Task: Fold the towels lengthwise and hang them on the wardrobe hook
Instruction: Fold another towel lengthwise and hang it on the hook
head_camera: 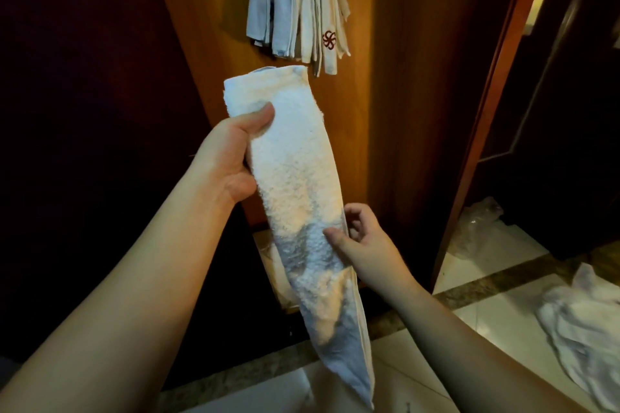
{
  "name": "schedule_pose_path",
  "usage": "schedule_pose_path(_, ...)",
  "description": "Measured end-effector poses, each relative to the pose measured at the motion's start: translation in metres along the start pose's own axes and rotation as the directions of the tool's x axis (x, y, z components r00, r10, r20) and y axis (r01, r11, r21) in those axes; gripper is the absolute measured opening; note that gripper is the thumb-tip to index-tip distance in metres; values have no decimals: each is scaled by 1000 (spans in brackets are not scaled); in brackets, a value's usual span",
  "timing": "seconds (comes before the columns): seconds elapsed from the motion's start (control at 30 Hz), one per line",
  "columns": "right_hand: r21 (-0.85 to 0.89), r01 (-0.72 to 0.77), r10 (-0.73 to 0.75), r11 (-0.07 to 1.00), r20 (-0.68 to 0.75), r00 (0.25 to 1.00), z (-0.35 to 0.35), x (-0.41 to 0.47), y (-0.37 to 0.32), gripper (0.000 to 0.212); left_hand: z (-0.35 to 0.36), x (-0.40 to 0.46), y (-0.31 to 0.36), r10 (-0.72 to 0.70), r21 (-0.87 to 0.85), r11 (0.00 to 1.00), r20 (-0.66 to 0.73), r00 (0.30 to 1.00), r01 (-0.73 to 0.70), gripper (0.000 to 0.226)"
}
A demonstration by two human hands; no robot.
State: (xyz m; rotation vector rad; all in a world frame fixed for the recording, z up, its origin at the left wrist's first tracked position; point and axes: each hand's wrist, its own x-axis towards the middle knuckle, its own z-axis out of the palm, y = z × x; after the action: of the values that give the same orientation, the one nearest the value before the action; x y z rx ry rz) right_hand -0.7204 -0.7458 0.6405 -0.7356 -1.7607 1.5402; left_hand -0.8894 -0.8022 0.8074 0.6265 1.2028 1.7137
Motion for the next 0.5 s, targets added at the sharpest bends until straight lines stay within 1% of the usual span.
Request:
schedule_pose_path(0.07, -25, 12, -12, 1000, -1, 1000, 0, 1, -1, 26, 2, 0, 0, -1, -3, 1000, 11, 1000, 1, 18)
schedule_pose_path(0.17, -22, 68, -69, 997, -59, 996, 2, -3, -4, 16, 3, -2, 2, 10, -2, 1000, 3, 1000, -10, 23)
schedule_pose_path(0.3, -206, 126, -146, 970, -83, 986, 4, -2, -5, 6, 5, -5, 3, 16, 16, 1000, 24, 1000, -17, 26)
schedule_pose_path(0.43, -364, 164, -197, 917, -55, 979, 2, 3, -4, 21, 4, -7, 4, 21, 33, 999, 49, 999, -23, 22)
schedule_pose_path(0.5, -418, 176, -212, 891, -42, 976, 3, 4, -4, 23, 2, -7, 6, 27, 47, 998, 42, 999, -28, 18)
